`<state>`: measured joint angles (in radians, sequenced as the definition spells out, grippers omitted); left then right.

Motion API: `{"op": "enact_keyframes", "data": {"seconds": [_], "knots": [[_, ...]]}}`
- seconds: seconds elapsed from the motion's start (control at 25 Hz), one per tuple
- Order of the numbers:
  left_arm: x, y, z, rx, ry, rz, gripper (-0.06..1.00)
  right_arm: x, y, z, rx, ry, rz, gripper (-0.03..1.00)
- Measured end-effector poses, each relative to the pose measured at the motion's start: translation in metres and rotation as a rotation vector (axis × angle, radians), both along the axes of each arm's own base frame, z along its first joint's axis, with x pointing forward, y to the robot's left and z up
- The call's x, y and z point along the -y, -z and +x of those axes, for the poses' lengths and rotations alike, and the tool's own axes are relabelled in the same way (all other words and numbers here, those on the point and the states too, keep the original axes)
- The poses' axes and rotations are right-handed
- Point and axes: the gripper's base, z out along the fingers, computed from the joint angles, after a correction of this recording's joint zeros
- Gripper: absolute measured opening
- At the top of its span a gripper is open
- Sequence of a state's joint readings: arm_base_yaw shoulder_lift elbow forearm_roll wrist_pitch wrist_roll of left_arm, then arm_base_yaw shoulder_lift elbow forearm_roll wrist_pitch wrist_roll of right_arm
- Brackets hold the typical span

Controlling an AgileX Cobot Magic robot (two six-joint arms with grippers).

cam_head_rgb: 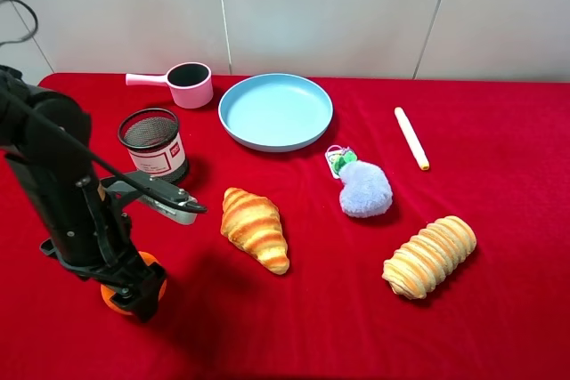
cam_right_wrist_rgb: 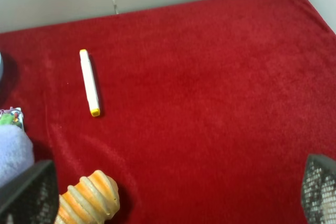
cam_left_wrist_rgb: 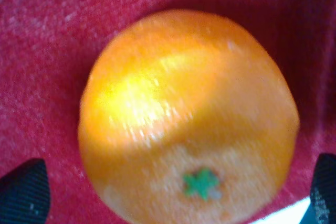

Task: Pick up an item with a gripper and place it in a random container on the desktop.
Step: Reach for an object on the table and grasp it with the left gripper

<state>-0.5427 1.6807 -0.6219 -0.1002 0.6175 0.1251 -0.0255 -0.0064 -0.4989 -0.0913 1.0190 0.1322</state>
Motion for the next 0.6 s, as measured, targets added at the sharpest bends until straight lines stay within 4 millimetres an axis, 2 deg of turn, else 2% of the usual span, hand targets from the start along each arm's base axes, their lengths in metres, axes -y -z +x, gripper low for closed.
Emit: {"op": "enact_keyframes", "data": {"seconds": [0.24,0.6], "knots": [[0.0011,0.0065,0.0035,0.054,0.012,-0.024,0.98,0.0000,0.0000,0.0000,0.000,0.000,0.000,0.69],[0.0022,0.0071,0.0060,0.086,0.011,-0.038,0.91,0.0000,0.0000,0.0000,0.000,0.000,0.000,0.69]]}}
